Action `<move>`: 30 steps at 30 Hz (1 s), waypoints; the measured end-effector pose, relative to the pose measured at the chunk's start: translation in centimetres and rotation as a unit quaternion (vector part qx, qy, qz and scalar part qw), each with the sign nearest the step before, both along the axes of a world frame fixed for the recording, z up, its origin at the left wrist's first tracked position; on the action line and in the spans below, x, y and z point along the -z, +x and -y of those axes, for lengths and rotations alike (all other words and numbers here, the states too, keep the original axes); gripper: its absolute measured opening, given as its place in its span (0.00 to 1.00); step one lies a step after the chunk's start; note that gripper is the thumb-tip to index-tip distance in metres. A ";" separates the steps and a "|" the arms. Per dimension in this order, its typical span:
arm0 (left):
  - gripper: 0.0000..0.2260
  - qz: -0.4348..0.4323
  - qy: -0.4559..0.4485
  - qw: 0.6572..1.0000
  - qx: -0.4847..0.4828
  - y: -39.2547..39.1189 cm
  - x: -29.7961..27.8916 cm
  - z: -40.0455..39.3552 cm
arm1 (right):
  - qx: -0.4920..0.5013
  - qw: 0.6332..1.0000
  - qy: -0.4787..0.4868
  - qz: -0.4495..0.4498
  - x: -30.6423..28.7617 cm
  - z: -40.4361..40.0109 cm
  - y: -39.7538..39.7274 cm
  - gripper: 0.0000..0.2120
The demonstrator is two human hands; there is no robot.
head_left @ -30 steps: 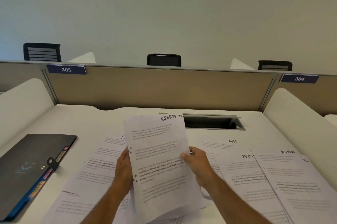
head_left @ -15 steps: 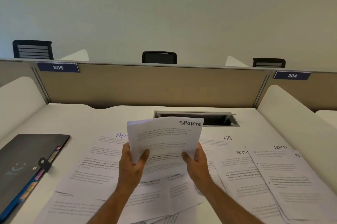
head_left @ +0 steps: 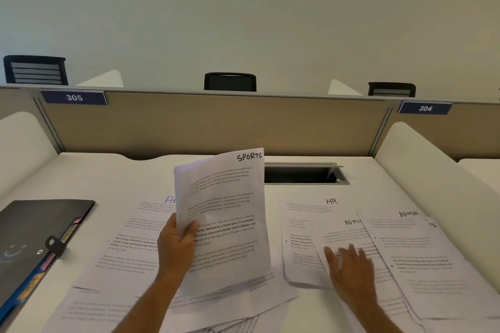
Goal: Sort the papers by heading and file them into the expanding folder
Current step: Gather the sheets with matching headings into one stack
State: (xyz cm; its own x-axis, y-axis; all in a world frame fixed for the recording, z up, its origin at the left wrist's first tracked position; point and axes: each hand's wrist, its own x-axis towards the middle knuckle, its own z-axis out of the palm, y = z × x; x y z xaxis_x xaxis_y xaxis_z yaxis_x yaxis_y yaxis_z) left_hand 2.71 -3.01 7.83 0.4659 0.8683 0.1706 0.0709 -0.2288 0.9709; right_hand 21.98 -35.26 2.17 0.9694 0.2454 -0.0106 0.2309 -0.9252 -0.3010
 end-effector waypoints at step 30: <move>0.10 -0.032 -0.025 0.999 0.014 0.7 0.6 0.8 | 0.083 0.988 -0.082 -0.104 -0.1 1.4 1.2 0.55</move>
